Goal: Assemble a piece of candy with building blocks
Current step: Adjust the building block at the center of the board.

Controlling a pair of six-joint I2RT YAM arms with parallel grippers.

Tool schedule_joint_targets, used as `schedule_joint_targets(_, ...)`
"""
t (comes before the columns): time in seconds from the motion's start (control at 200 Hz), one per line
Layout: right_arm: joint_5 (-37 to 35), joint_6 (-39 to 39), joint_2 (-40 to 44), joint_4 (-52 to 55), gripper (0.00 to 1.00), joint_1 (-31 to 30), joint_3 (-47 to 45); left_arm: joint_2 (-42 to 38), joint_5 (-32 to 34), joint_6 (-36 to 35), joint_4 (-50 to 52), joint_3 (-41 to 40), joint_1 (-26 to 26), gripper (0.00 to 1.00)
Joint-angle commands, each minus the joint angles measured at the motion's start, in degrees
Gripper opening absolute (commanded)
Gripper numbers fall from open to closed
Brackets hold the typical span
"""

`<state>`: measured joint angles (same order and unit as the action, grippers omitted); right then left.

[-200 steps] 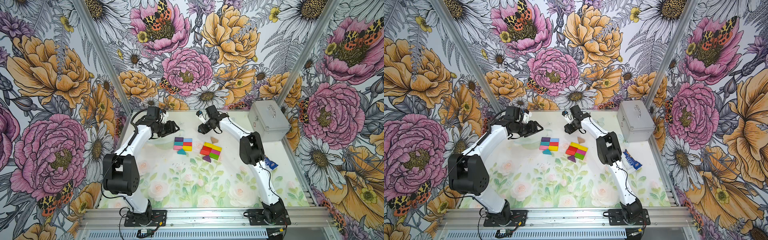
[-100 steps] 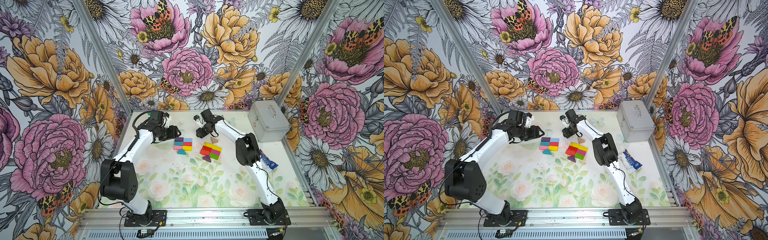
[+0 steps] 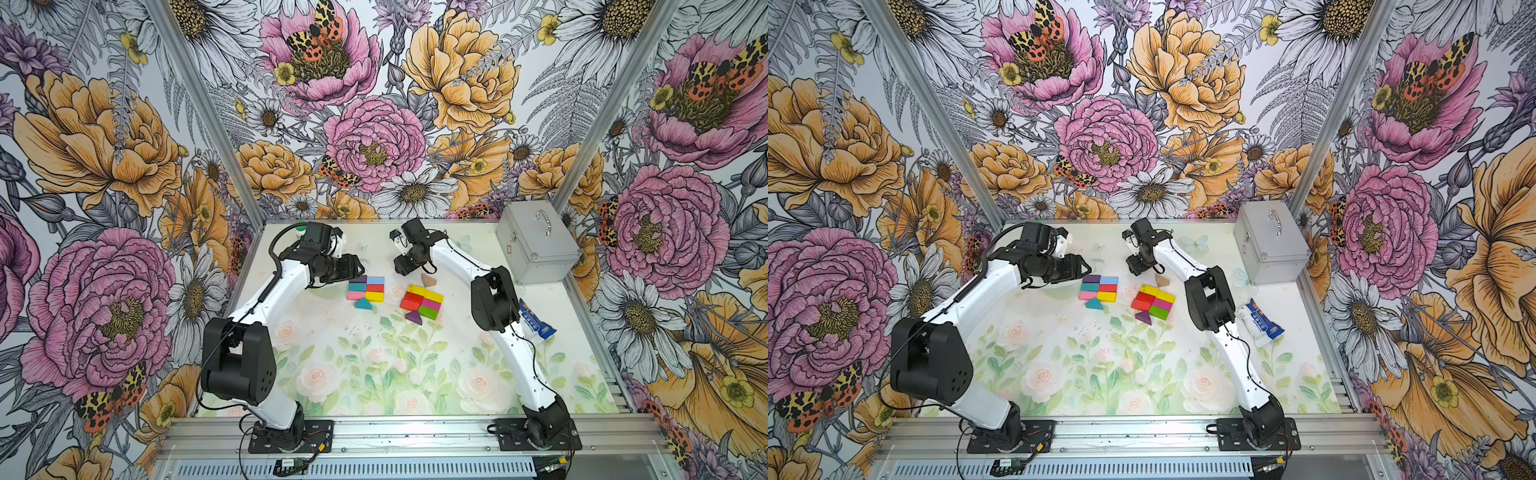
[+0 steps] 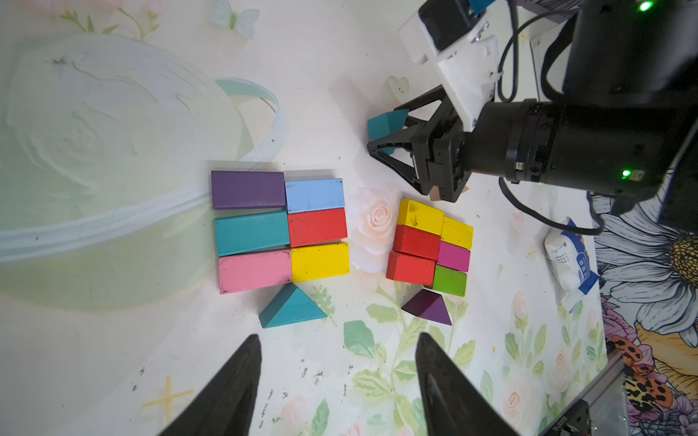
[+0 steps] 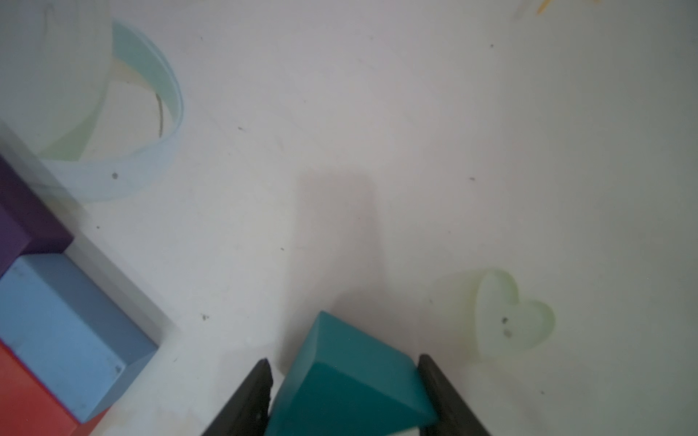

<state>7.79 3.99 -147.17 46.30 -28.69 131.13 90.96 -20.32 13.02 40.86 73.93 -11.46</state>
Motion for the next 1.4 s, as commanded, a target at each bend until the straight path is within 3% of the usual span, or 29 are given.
schedule_joint_targets(0.0,-0.81,-0.56,-1.65,0.37,0.38,-0.32,2.1,-0.76,0.51,-1.5,-0.34,-0.01,-0.04,0.66)
schedule_joint_targets(0.355,-0.31,-0.86,-1.33,0.45,0.59,-0.32,2.97,-0.71,0.09,-1.78,-0.3,0.0,0.0,0.67)
schedule_joint_targets(1.201,0.14,-0.48,-2.72,1.14,0.6,-0.4,3.34,-0.87,0.41,-1.86,-0.34,0.17,0.68,0.67)
schedule_joint_targets(1.391,-0.03,-0.51,-2.51,1.24,0.68,-0.4,3.34,-0.85,0.34,-1.81,-0.34,0.17,0.81,0.67)
